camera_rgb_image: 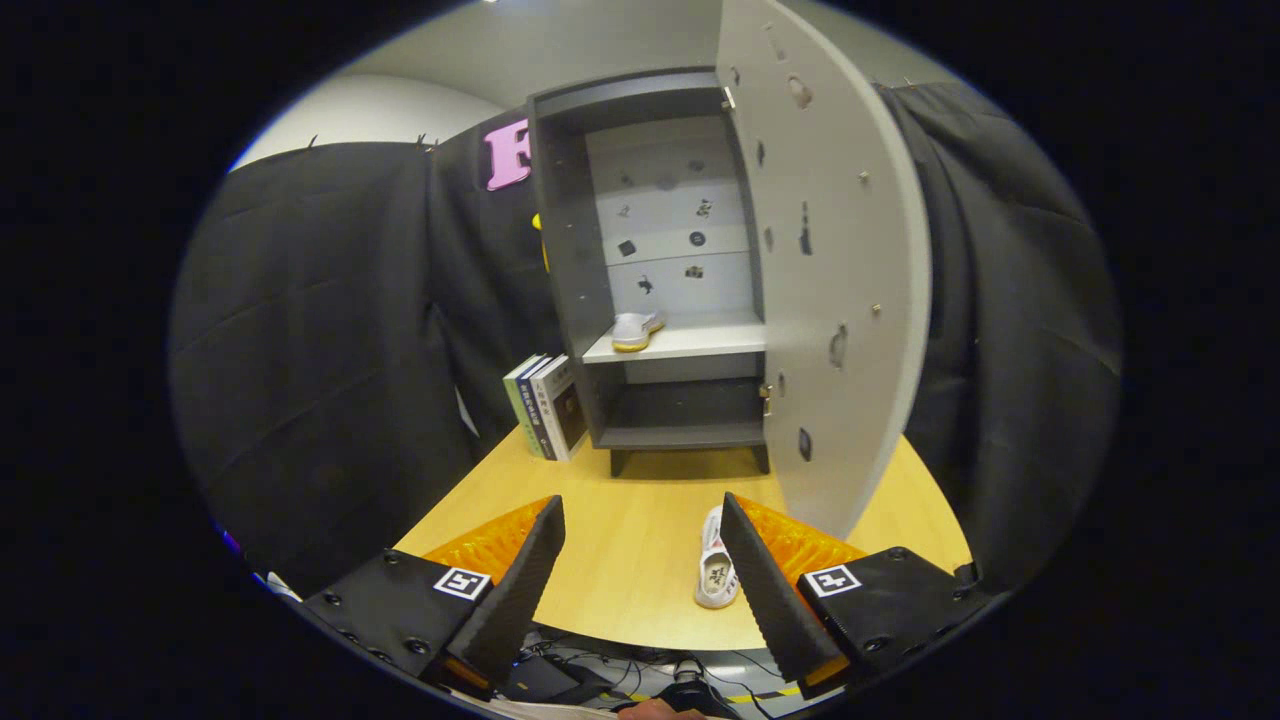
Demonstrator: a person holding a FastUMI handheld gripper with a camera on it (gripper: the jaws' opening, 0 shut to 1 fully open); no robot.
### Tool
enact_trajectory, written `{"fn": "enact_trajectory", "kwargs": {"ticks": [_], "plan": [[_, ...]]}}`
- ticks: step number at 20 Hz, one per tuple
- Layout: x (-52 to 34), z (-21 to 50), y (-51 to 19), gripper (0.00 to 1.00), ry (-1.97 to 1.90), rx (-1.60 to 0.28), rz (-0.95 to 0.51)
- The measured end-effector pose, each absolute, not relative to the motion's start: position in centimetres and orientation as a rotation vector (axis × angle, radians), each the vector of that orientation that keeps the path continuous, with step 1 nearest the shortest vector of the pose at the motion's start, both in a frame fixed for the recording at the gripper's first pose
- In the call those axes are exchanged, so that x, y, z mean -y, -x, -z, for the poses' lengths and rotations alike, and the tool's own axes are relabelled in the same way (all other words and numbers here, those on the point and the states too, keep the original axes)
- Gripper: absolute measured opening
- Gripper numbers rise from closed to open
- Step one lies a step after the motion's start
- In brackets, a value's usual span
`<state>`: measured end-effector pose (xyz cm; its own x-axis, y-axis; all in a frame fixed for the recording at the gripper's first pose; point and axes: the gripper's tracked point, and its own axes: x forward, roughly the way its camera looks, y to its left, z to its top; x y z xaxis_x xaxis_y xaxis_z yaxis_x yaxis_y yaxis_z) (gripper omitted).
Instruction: Open the shoe cabinet door, grab the shoes and put them into the shoe cabinet, then close the shoe cabinet door.
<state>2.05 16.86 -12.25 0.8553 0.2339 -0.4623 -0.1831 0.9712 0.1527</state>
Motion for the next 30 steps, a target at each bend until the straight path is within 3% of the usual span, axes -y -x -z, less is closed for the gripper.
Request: {"fn": "enact_trajectory", "kwargs": {"ticks": [4,13,21,30], "plan": [[-20.2,18.1,-4.5,0.98,-0.093,-0.596,-0.290],[-17.2,36.4,-8.9,0.98,-0.004,-0.947,-0.211],[-15.4,44.0,-11.5,0.98,0.027,-1.023,-0.176],[-14.5,46.6,-16.1,0.94,0.087,-0.917,-0.107]]}}
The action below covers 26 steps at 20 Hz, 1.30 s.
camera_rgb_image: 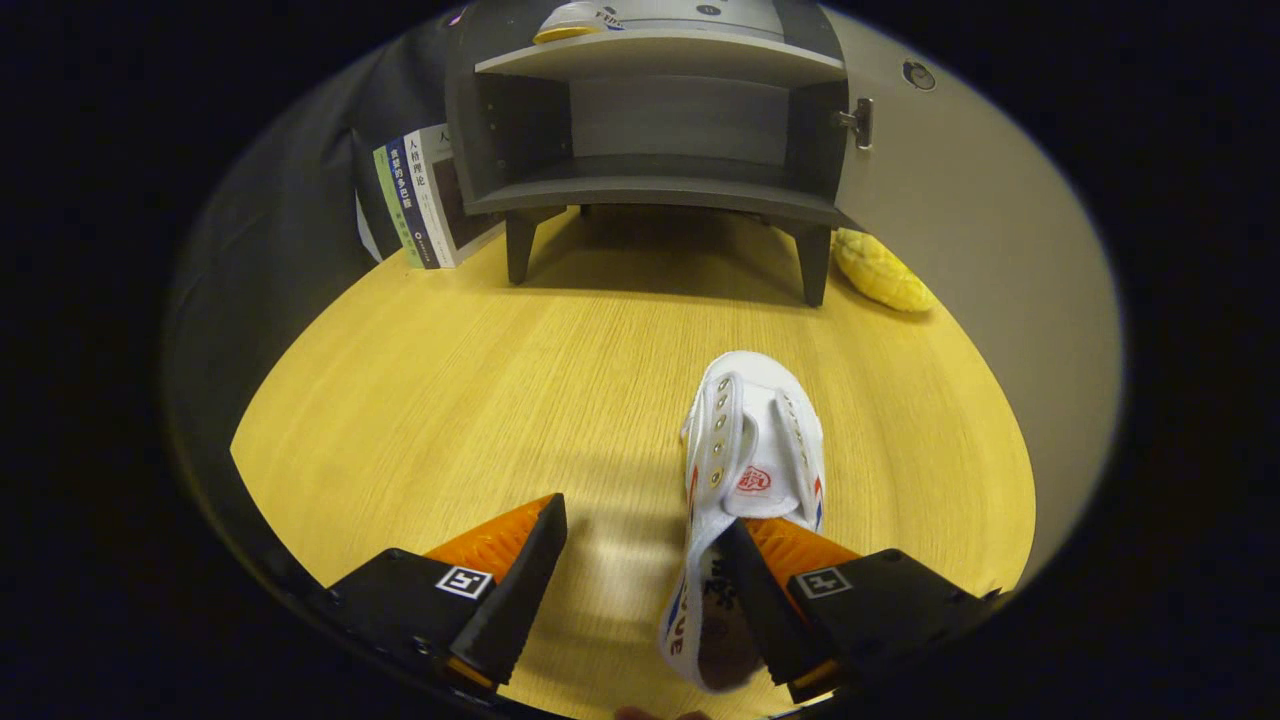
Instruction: Open the shoe cabinet door, grab the shoes and put them into the shoe cabinet, then close the shoe cabinet door.
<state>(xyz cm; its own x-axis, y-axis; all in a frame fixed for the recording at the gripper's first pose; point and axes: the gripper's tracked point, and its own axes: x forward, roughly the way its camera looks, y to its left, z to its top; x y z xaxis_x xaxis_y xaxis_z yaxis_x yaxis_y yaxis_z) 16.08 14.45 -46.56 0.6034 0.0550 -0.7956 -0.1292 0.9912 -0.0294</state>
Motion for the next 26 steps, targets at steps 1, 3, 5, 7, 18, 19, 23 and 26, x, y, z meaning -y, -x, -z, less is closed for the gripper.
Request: {"fn": "enact_trajectory", "kwargs": {"ticks": [1,3,5,7,18,19,23,26], "plan": [[-13.8,46.9,-16.5,0.94,0.115,-0.916,-0.082],[-12.6,48.1,-17.6,0.82,0.145,-0.925,-0.035],[-11.7,48.2,-18.4,0.61,0.149,-0.918,0.017],[-11.8,48.3,-18.6,0.39,0.143,-0.920,0.005],[-12.2,46.3,-19.9,0.02,0.085,-0.873,-0.023],[-12.2,45.8,-19.9,0.02,0.100,-0.868,-0.021],[-13.0,41.5,-20.6,0.02,0.151,-0.787,-0.045],[-13.8,36.6,-21.2,0.02,0.160,-0.710,-0.066]]}}
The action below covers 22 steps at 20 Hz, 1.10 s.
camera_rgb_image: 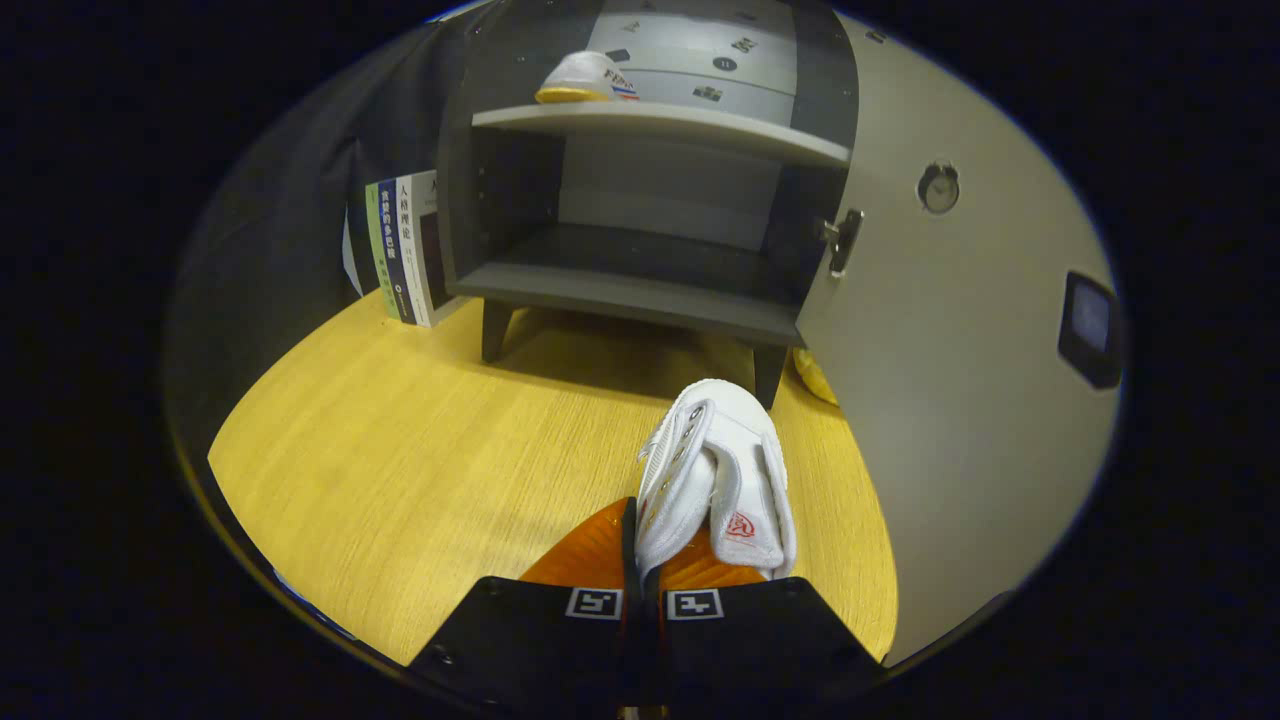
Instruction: Open the shoe cabinet door, grab the shoes and put them into the shoe cabinet, then close the shoe cabinet door.
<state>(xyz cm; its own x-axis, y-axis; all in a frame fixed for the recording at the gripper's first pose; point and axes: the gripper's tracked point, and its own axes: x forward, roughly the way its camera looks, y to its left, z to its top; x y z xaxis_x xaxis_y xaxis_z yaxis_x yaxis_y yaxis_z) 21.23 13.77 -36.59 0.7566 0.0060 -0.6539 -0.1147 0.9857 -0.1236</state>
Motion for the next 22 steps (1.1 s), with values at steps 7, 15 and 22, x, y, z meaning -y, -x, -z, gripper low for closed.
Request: {"fn": "enact_trajectory", "kwargs": {"ticks": [7,15,22], "plan": [[-14.5,24.6,-24.9,0.02,0.156,-0.523,-0.073],[-15.7,13.1,-31.2,0.02,0.133,-0.382,-0.084],[-15.9,6.6,-41.3,0.02,0.135,-0.325,-0.074]]}}
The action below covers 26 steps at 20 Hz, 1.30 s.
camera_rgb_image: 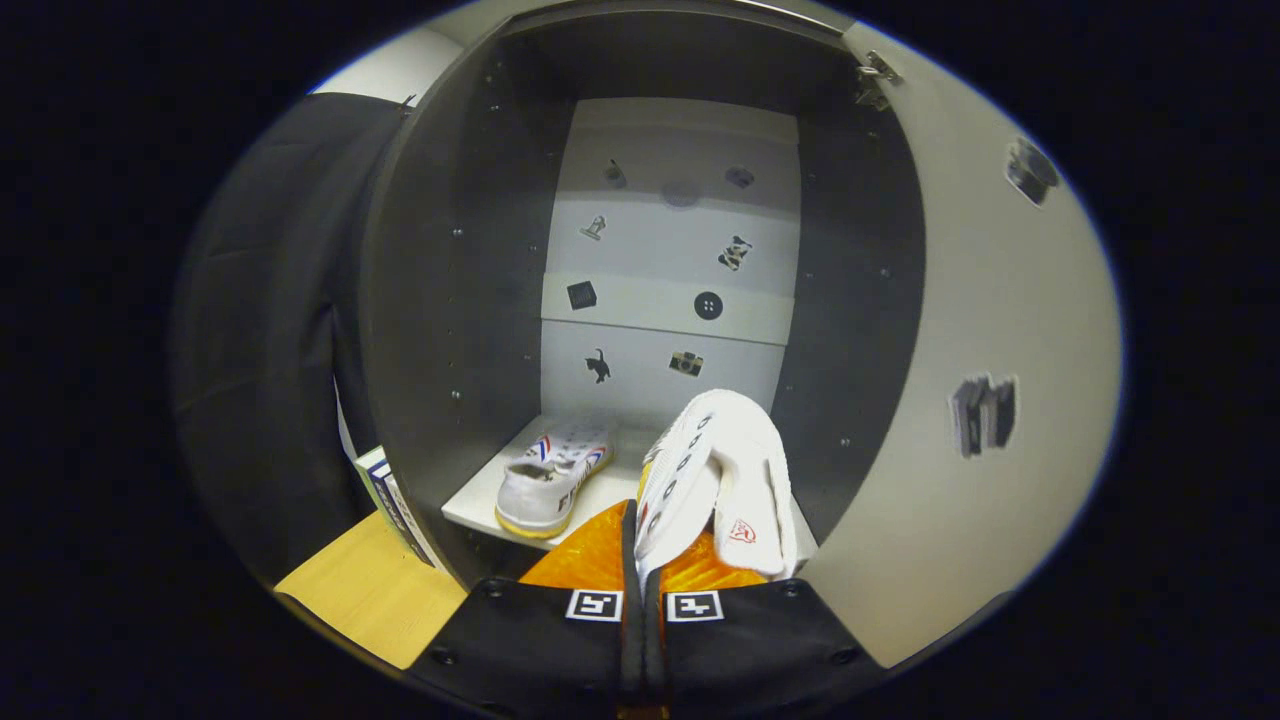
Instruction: Open the shoe cabinet door, grab the shoes and put them into the shoe cabinet, then close the shoe cabinet door.
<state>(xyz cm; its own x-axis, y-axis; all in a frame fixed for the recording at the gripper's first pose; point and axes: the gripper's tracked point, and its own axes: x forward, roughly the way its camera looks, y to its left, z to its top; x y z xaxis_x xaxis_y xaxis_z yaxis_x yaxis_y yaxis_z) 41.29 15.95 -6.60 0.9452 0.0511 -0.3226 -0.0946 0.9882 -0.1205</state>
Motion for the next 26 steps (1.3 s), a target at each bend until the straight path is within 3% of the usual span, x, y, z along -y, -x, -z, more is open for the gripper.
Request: {"fn": "enact_trajectory", "kwargs": {"ticks": [8,17,20,23,26], "plan": [[-13.8,3.6,-53.5,0.02,0.179,-0.303,-0.006],[-12.4,12.7,-59.2,0.03,0.138,-0.539,0.003],[-12.3,14.5,-59.5,0.17,0.073,-0.595,0.010],[-12.9,15.4,-58.9,0.20,0.056,-0.596,0.016],[-15.1,15.0,-56.7,0.42,0.055,-0.575,-0.024]]}}
